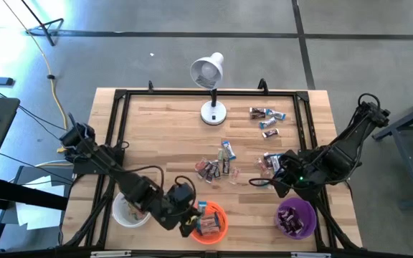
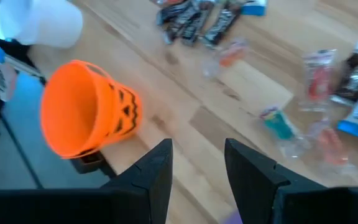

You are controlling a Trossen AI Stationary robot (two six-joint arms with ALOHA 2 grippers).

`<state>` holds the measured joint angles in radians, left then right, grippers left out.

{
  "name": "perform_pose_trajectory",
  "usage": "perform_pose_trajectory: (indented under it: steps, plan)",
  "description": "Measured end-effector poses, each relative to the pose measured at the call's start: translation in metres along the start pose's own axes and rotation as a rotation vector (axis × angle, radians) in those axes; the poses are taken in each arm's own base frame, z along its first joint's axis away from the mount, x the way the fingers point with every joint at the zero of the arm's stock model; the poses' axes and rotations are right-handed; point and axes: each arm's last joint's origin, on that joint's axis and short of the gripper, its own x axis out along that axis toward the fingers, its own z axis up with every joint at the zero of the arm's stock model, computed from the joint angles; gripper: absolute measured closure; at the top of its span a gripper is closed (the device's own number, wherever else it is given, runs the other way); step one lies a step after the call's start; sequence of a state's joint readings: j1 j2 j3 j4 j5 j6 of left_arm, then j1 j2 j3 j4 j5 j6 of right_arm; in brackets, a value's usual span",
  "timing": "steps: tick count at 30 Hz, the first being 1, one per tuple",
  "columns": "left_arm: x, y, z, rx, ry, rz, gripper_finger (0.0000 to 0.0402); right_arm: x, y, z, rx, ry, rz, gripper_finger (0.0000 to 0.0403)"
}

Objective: Organize candy in baskets
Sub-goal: Put the white chocolate bar into the orange bucket

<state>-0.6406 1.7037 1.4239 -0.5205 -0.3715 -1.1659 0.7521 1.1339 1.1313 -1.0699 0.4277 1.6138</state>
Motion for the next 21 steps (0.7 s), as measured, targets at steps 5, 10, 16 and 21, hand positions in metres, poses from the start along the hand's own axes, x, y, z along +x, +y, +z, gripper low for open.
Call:
perform_pose_trajectory:
  steps: [5,10,16,21]
  plan:
    - [0.008,-0.003,-0.006,0.102,-0.013,-0.008,0.0401,0.000,0.002,0.000,0.007,0.001,0.017,0.0263]
    - [0.013,-0.004,-0.008,0.172,0.037,-0.035,0.0380,0.000,0.001,0.000,0.001,0.002,0.010,0.0263]
    - [0.032,-0.001,-0.009,0.295,0.113,-0.069,0.0325,0.000,0.000,-0.001,-0.025,0.013,0.000,0.0263]
    - [0.043,0.009,0.005,0.332,0.098,-0.029,0.0286,0.000,-0.002,0.000,-0.034,0.015,-0.020,0.0263]
